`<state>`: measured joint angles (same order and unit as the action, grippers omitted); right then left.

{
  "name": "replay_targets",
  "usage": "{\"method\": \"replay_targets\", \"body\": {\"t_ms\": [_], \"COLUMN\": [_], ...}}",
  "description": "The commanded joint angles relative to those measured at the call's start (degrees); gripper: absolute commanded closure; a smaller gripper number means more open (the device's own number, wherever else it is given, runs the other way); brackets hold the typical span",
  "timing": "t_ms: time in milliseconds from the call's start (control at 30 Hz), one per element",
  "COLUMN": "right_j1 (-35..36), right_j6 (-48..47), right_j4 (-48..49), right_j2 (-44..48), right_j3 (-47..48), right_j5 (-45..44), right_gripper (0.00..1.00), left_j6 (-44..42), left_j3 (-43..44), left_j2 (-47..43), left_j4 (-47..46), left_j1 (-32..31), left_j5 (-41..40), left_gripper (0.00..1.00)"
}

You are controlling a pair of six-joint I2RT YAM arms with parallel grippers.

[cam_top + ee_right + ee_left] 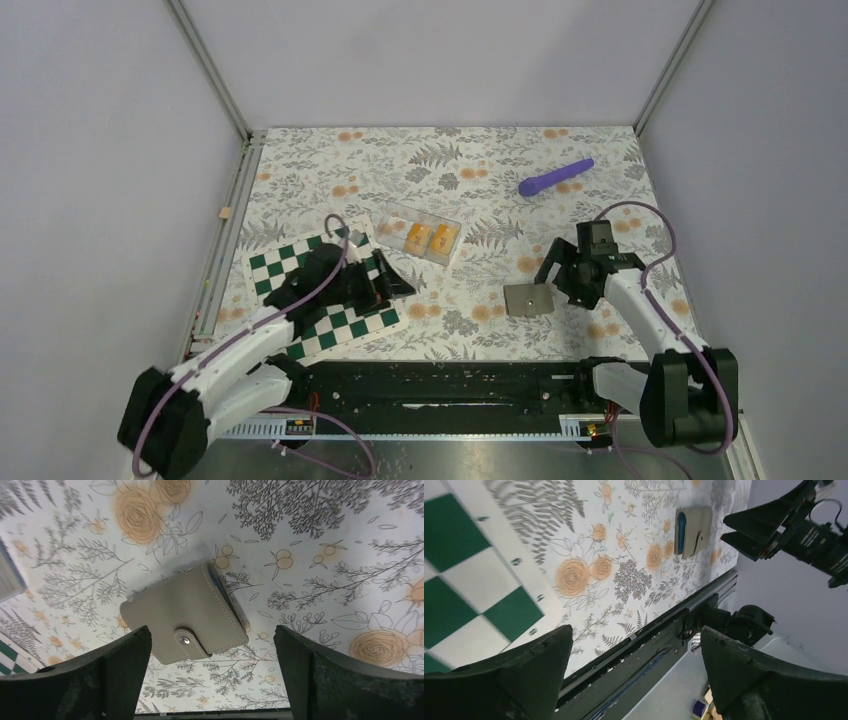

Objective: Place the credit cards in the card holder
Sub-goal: Pick up the card holder from the center of the board.

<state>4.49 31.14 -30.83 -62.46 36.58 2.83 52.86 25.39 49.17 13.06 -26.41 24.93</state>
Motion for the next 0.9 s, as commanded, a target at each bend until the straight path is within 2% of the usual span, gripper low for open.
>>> {"method": "replay_targets", "body": {"t_ms": [0, 167, 267, 400, 567, 667, 867], "right_j1": [-0.21, -0.18, -0.05, 2.44, 11.92, 17.91, 17.92], "right_j6": [-2.80, -3.70, -3.02, -2.14, -1.23, -4.42, -7.61], "right_j4": [-3.31, -3.81, -2.68, -2.35, -2.19, -6.01, -13.21], "right_j2": [-6.01, -12.68, -14.81, -15.13, -17.18, -17.90, -12.50], "right_j3": [3.30, 4.66, 3.64, 2.29, 4.22, 8.50, 13.16], "right_j5": [5.23, 14.70, 20.34, 23.18, 22.77, 20.18, 7.78], "right_gripper": [0.01, 0.16, 0.25, 0.27, 0.27, 0.27, 0.22], "left_j6": [5.21, 5.92, 6.03, 6.03, 6.30, 7.00, 8.45], "left_j3": [4.38, 11.20, 14.30, 15.43, 13.89, 12.79, 12.21], "left_j2": [10.71, 22.26, 24.54, 24.61, 23.03, 22.34, 23.46], "left_j4": [-15.25, -17.70, -17.82, -17.70, -17.27, -17.33, -18.22], "left_j1": [-8.48, -14.42, -16.27, -16.85, -16.94, -16.99, -18.02], "left_j5": [-4.45, -5.82, -6.20, -6.90, -8.52, -9.36, -9.96], "left_gripper": [0.01, 0.03, 0.03, 0.03, 0.03, 0.03, 0.03]}}
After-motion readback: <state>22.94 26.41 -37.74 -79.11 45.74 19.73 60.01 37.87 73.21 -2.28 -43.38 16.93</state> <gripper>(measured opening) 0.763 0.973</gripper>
